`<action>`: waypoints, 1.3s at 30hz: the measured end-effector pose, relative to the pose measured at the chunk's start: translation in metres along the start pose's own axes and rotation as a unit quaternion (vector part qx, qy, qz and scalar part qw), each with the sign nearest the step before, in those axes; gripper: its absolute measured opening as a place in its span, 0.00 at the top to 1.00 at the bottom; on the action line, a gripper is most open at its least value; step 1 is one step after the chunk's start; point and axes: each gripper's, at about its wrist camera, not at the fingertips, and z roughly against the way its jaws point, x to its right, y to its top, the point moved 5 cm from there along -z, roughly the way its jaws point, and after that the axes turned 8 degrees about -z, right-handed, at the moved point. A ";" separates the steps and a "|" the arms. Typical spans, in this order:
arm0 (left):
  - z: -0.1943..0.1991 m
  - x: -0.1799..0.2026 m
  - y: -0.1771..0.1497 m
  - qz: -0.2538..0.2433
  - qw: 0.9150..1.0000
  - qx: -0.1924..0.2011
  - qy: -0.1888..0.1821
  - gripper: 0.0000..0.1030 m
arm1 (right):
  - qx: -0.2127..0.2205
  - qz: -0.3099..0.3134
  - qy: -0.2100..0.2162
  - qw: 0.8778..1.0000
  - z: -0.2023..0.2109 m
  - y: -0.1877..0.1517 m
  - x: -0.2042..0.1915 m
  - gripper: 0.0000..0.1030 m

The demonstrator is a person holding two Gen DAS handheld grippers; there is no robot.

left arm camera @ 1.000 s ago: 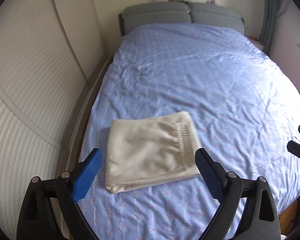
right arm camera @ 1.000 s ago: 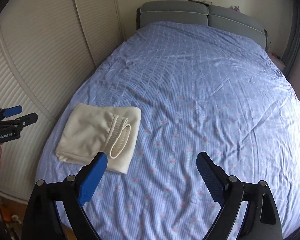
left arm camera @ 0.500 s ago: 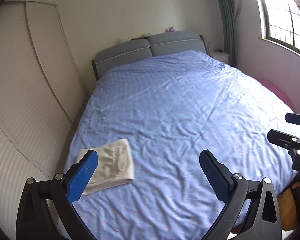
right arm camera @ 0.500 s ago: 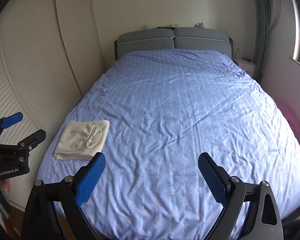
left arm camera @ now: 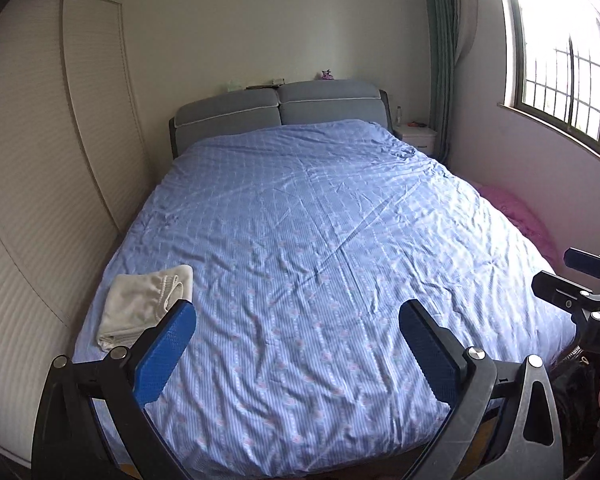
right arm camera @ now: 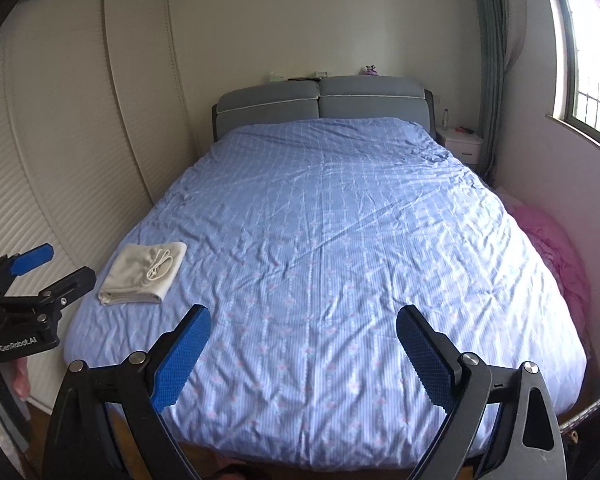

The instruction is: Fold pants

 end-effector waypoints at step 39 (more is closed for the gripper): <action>0.029 0.032 0.004 0.028 0.999 0.000 -0.014 0.00 | 0.030 0.007 0.002 1.000 0.050 -0.006 0.032 0.08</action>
